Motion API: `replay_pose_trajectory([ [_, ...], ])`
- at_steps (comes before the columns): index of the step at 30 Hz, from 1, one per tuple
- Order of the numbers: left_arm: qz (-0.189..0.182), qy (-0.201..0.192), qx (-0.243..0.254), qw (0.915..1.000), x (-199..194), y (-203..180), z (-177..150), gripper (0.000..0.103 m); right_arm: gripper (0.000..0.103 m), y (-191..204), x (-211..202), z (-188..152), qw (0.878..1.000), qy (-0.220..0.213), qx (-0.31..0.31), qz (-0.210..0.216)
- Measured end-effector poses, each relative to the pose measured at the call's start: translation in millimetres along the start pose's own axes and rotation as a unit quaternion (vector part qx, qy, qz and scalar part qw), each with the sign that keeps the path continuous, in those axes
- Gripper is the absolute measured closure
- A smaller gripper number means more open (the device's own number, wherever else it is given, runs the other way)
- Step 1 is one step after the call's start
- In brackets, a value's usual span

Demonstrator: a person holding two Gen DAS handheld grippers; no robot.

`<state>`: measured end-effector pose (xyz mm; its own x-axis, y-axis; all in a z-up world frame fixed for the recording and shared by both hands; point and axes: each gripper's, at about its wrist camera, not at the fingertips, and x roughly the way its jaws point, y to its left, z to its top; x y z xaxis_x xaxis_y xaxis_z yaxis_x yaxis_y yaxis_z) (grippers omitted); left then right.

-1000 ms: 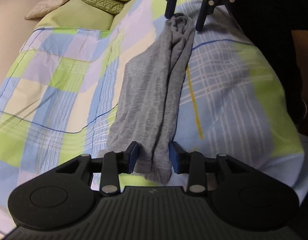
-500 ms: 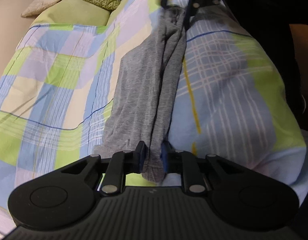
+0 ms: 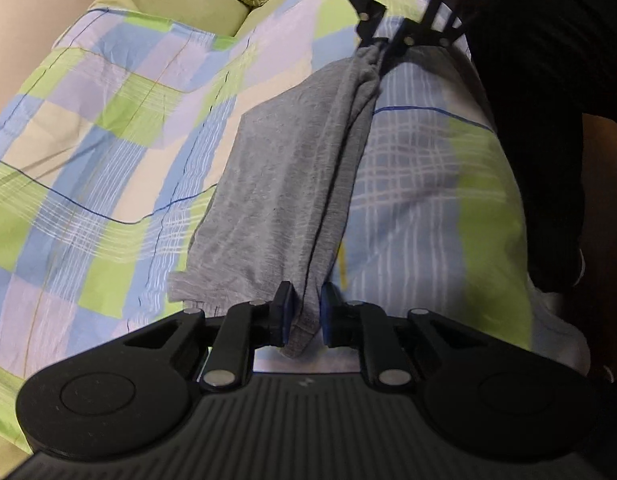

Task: Fold clothes
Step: 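Open both grippers and release the folded t-shirt on the bedsheet, then grasp the folded t-shirt end with the left gripper while the right gripper grasps the other end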

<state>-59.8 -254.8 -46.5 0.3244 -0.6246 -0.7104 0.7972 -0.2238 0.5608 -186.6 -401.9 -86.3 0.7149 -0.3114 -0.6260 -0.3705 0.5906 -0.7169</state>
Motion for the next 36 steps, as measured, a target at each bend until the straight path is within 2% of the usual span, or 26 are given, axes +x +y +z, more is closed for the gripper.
replay_pose_trajectory([
  [5, 0.001, 0.005, -0.026, 0.9996, -5, 2, 0, 0.087, 0.090, -2, 0, -4, 1.000, -0.003, 0.020, -0.002],
  [10, -0.005, 0.009, -0.060, 0.9981, -26, 6, -6, 0.082, 0.088, -11, -14, -13, 0.998, 0.007, 0.069, 0.002],
  [14, -0.003, -0.014, -0.115, 0.9932, -48, 20, -9, 0.082, 0.087, -23, -33, -19, 0.992, 0.000, 0.126, 0.003],
  [16, 0.009, -0.032, -0.150, 0.9882, -52, 35, -5, 0.082, 0.087, -34, -40, -22, 0.984, -0.016, 0.176, 0.009],
  [19, 0.030, -0.046, -0.191, 0.9800, -44, 52, 2, 0.081, 0.087, -52, -46, -22, 0.964, -0.051, 0.259, 0.013],
  [20, 0.031, -0.044, -0.211, 0.9759, -36, 58, 4, 0.081, 0.087, -53, -45, -22, 0.962, -0.053, 0.267, 0.014],
  [22, 0.028, -0.036, -0.245, 0.9685, -19, 69, 8, 0.081, 0.086, -62, -36, -17, 0.944, -0.070, 0.323, 0.022],
  [25, 0.007, -0.009, -0.272, 0.9621, 7, 71, 8, 0.081, 0.085, -63, -19, -15, 0.933, -0.070, 0.353, 0.032],
  [28, -0.002, 0.013, -0.274, 0.9618, 16, 63, 2, 0.081, 0.085, -61, 6, -20, 0.917, -0.045, 0.391, 0.061],
  [31, -0.007, 0.014, -0.291, 0.9567, 12, 60, -6, 0.081, 0.085, -54, 10, -29, 0.911, -0.035, 0.404, 0.075],
  [36, -0.006, 0.018, -0.289, 0.9572, 12, 60, -7, 0.081, 0.083, -54, 8, -42, 0.902, -0.027, 0.422, 0.083],
])
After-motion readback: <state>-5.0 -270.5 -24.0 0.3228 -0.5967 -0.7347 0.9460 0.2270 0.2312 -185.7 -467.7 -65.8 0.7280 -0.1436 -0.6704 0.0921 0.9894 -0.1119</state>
